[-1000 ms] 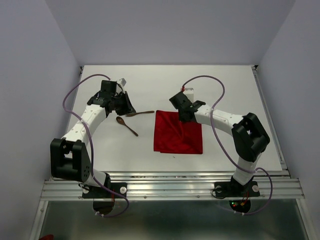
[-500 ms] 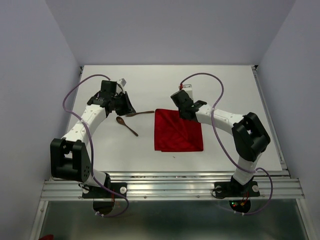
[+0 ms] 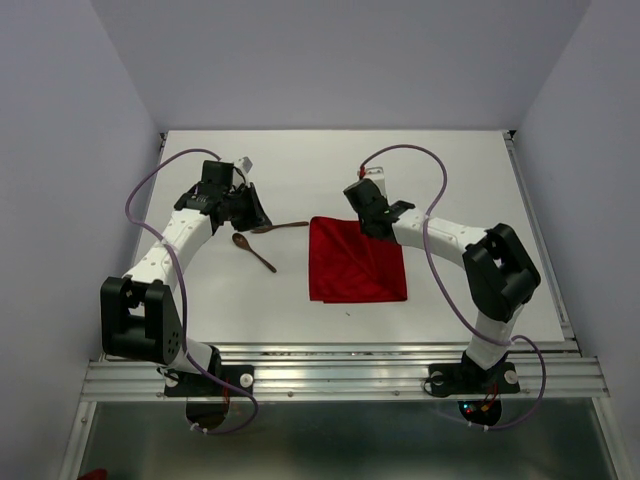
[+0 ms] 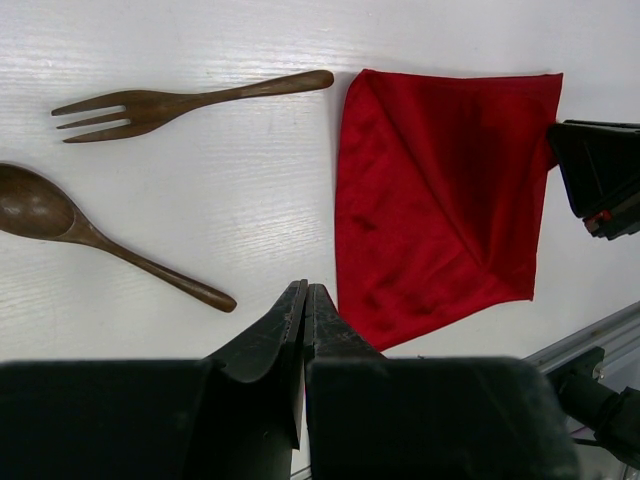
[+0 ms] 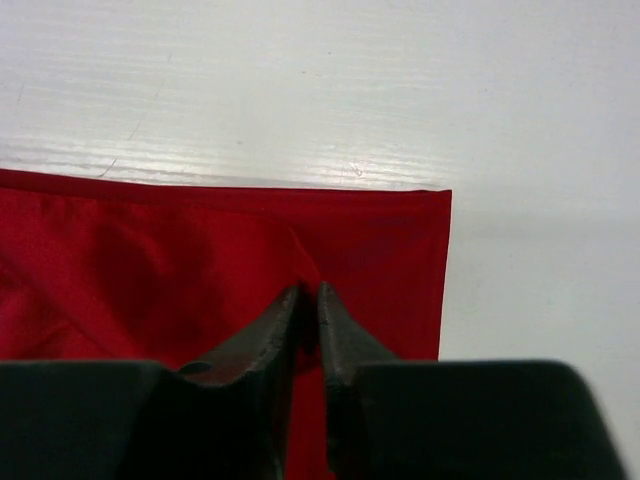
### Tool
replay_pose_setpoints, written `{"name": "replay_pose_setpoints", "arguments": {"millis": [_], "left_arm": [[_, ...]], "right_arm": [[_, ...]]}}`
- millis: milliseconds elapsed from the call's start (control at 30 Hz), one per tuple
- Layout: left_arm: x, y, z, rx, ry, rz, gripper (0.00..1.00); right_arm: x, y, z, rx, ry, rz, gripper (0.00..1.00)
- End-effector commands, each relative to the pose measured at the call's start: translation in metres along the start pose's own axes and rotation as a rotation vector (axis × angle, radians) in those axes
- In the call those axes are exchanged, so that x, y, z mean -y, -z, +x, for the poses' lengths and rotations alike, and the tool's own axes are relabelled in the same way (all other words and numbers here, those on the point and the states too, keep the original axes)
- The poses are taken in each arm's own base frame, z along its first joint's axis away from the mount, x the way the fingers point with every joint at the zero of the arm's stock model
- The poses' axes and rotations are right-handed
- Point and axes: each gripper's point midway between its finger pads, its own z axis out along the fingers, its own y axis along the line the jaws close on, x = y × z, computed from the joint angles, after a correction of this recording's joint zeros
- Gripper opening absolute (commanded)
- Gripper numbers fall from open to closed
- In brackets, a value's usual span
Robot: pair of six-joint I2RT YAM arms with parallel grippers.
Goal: Fold the napkin into a case and place the utensils inside
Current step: Fold the top corner of the square-folded napkin at the center of the board, then smooth out the upper triangle-folded napkin at the center of the board.
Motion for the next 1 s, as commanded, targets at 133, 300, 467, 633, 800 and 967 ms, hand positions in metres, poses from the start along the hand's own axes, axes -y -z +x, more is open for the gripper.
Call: {"name": "replay_pose_setpoints", "arguments": {"millis": [133,300,467,633,800,967], "left_arm": [[0.011,0.004,-0.005,0.009,-0.003,0.049,0.12],[0.015,-0.001,0.000,-0.011,0.004,0.073,0.12],[0.036,-0.014,0.008,-0.045,-0.028,0.108,0.12],[0.057,-0.031,0.014,-0.086,-0.040,0.148,0.10],[0.086,-0.047,0.001,-0.086,-0.075,0.186,0.04],[0.094,-0.068,-0.002,-0.134,-0.061,0.200,0.00]], "right_arm": [[0.016,-0.008,-0.022,0.063,-0.007,0.052,0.31],[0.022,-0.001,-0.024,0.069,-0.027,0.042,0.33],[0.015,0.013,-0.014,0.010,-0.144,-0.075,0.34],[0.017,0.014,0.009,-0.089,-0.295,-0.170,0.45],[0.022,0.001,0.017,-0.128,-0.253,-0.177,0.44],[0.032,-0.018,0.024,-0.159,-0.208,-0.155,0.44]]}}
